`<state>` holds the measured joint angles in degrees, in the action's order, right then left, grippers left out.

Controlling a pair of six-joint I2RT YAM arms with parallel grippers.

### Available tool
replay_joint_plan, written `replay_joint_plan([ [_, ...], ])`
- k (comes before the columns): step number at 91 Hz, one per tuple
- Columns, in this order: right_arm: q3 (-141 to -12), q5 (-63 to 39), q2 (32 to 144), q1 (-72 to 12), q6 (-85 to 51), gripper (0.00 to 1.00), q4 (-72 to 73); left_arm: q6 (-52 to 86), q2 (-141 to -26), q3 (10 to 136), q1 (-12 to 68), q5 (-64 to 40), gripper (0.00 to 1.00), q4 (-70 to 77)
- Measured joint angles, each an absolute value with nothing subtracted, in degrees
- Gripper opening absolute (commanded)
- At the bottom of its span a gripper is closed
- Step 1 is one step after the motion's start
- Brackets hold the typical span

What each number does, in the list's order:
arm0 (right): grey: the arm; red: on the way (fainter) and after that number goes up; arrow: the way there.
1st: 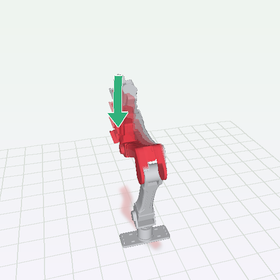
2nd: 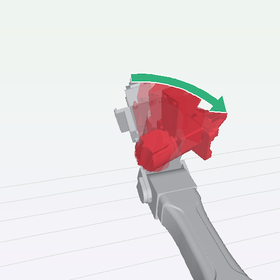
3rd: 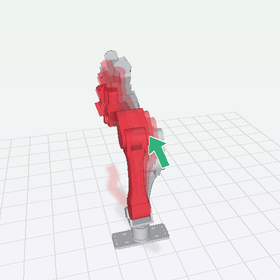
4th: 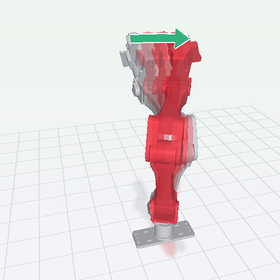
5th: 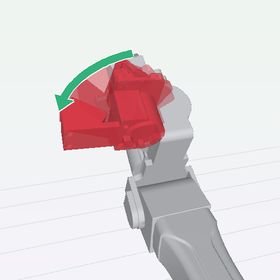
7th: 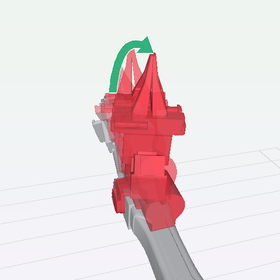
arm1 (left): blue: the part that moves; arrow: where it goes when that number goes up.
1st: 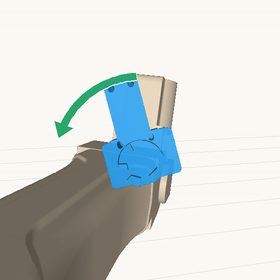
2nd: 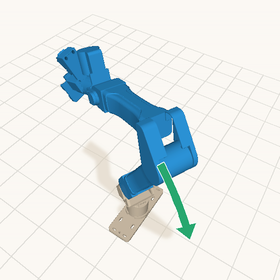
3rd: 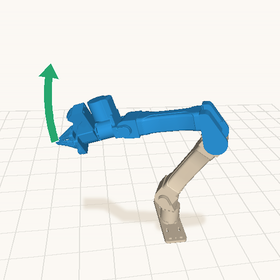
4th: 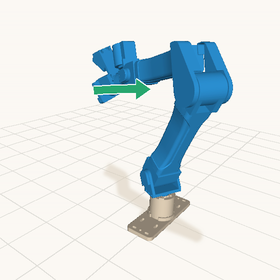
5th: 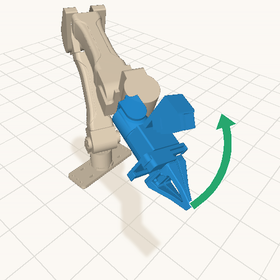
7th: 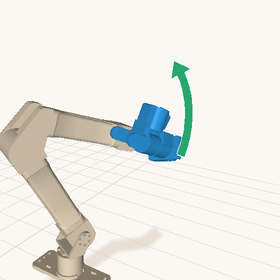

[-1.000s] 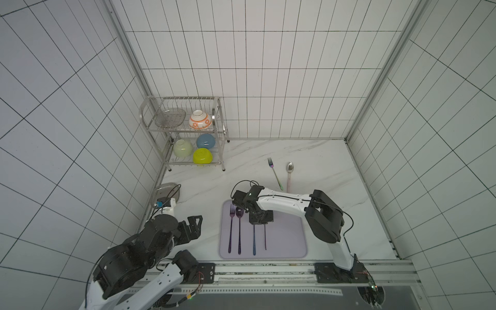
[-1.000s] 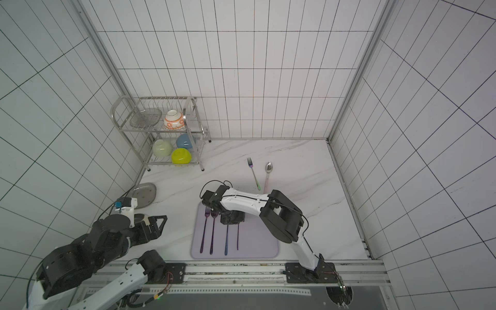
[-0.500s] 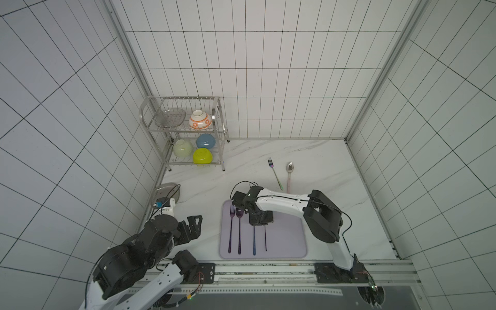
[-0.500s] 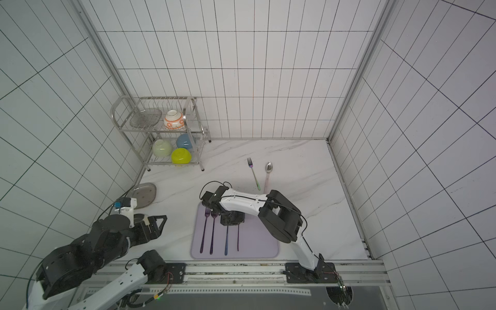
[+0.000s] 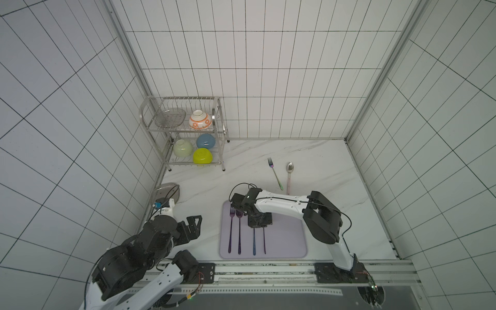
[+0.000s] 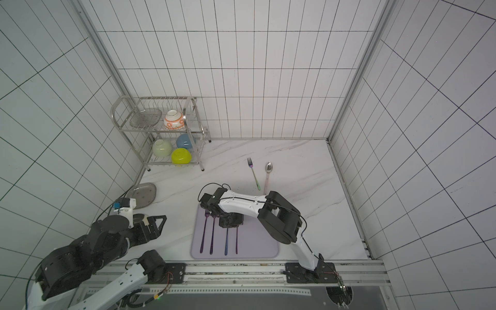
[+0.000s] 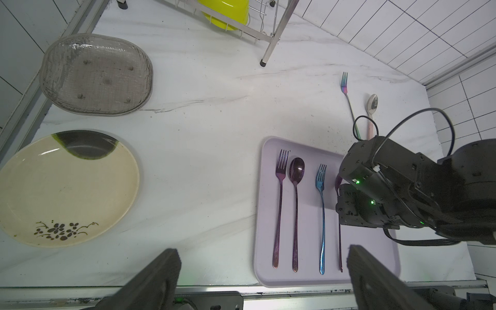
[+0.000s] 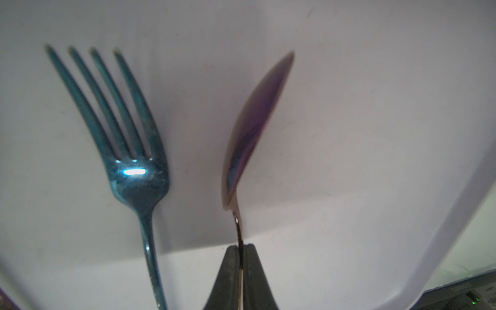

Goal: Set the spoon and fork side by side
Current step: Place the spoon on the tray.

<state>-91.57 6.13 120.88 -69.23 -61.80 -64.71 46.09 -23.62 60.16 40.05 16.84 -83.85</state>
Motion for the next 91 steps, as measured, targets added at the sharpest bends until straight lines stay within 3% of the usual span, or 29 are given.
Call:
replay_joint_plan([
  [26,-92.38,5.89,120.88,-69.45,-61.89,0.16,-65.67,46.06,-23.62,59.99,40.05,16.82,0.98,-83.81],
  [42,-94.50,6.70,120.49,-69.45,-60.82,0.25,-66.48,46.04,-23.62,59.86,40.05,16.82,0.98,-83.77],
  [60,-93.32,6.57,114.61,-68.38,-57.89,0.30,-66.54,45.82,-23.70,59.77,40.05,16.64,0.98,-83.44],
  [71,-88.60,4.10,108.36,-65.43,-55.57,0.33,-64.05,45.58,-24.14,59.48,40.05,16.27,0.98,-83.15],
  [91,-83.55,2.20,105.12,-57.21,-48.82,0.50,-61.47,45.34,-25.89,58.48,40.05,14.92,0.98,-81.43],
])
